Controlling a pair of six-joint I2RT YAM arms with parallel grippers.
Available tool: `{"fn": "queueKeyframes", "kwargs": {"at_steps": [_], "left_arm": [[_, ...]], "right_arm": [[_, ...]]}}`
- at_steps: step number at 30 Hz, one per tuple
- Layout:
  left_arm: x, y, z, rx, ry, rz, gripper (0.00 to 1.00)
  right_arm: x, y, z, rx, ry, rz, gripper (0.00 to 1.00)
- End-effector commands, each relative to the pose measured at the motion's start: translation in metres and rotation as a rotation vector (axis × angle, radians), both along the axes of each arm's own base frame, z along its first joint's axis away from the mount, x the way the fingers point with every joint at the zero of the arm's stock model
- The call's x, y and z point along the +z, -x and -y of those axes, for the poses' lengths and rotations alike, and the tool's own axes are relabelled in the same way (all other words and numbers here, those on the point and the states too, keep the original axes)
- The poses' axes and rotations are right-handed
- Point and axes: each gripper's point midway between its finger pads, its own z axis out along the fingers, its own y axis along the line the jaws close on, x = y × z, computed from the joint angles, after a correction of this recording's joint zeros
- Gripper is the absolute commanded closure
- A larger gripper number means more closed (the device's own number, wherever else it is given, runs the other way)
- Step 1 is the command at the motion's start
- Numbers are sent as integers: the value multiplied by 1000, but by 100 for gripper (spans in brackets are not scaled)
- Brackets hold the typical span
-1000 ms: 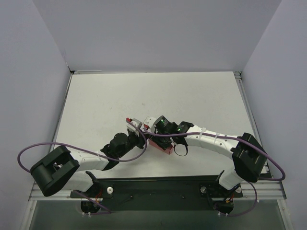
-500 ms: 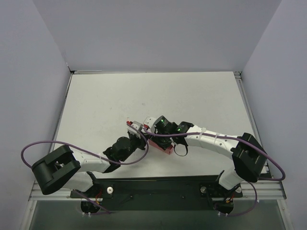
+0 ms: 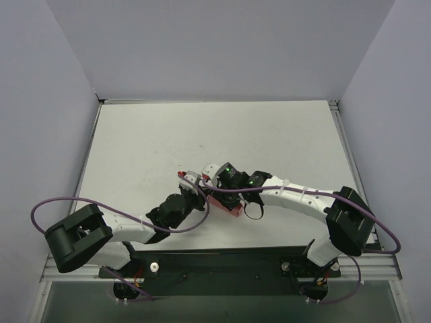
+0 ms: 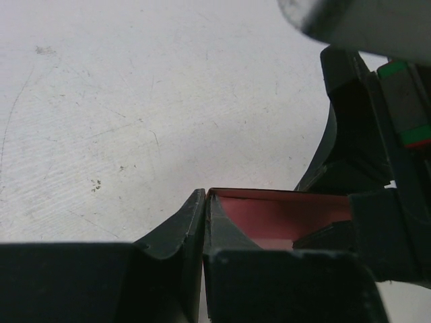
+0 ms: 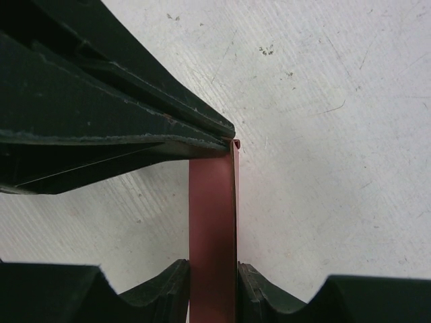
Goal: Fold the paper box
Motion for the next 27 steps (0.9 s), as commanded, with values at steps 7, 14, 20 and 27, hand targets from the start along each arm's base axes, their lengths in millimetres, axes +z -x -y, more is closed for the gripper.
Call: {"fn": "queueKeyframes", "kwargs": {"at_steps": [7,14,20,27], "left_arm": [[-76,19,-33,24,-387,-129,100],[-69,18,-24,25,-436,-110,100],[-65,19,-16,29,-491,-84,100],[-63,20,-7,27,-511,-75,100]], "right_arm": [[31,-18,19,-230,-80,80,60],[41,-16,34,-329,-116,101,48],[51,-14,65,-466,-84,138,44],[50,3,82,-540,-103,102,52]]}}
